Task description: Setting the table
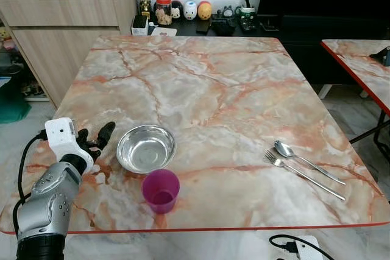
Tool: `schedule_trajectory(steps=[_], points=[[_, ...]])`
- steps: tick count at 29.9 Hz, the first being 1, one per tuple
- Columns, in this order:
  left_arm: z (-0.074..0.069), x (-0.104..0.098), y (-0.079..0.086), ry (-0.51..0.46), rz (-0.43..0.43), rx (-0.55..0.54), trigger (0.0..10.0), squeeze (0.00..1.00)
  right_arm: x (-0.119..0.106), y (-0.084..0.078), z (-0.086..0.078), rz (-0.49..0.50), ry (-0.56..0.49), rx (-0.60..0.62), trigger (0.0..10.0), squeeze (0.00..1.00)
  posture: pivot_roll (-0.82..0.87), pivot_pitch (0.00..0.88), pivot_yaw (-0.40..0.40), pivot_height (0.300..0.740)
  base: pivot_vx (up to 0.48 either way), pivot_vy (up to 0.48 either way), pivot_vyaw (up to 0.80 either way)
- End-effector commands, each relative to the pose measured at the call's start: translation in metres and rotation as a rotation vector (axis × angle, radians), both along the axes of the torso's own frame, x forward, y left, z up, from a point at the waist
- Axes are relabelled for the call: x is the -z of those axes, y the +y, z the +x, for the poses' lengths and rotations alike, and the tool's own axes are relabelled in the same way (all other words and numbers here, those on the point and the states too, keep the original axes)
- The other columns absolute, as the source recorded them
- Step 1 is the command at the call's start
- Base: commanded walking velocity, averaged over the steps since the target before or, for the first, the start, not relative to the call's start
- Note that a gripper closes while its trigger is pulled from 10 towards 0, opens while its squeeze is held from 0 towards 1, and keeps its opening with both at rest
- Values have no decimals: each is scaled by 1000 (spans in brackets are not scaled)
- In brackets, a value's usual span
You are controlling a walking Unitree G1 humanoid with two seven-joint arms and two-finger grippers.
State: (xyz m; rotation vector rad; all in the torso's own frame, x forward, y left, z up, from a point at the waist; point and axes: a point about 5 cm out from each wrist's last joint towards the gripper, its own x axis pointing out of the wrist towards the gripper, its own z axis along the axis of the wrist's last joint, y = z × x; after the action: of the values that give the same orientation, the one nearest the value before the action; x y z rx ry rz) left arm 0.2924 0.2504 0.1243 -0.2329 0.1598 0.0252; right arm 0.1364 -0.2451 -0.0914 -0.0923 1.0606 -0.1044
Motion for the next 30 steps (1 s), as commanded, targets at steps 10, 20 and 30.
schedule_trajectory(steps=[10, 20, 30], points=[[2, 5, -9, 88, -19, 50, 10000, 0, 0, -3, -2, -12, 15, -12, 10000, 0, 114, 0, -56, 740, 0, 0, 0], [1, 9, -20, 124, -3, 112, 10000, 0, 0, -3, -1, -12, 15, -13, 10000, 0, 109, 0, -55, 740, 0, 0, 0], [2, 12, -30, 151, 16, 154, 10000, 0, -1, -3, -1, -11, 12, -12, 10000, 0, 105, 0, -56, 740, 0, 0, 0]])
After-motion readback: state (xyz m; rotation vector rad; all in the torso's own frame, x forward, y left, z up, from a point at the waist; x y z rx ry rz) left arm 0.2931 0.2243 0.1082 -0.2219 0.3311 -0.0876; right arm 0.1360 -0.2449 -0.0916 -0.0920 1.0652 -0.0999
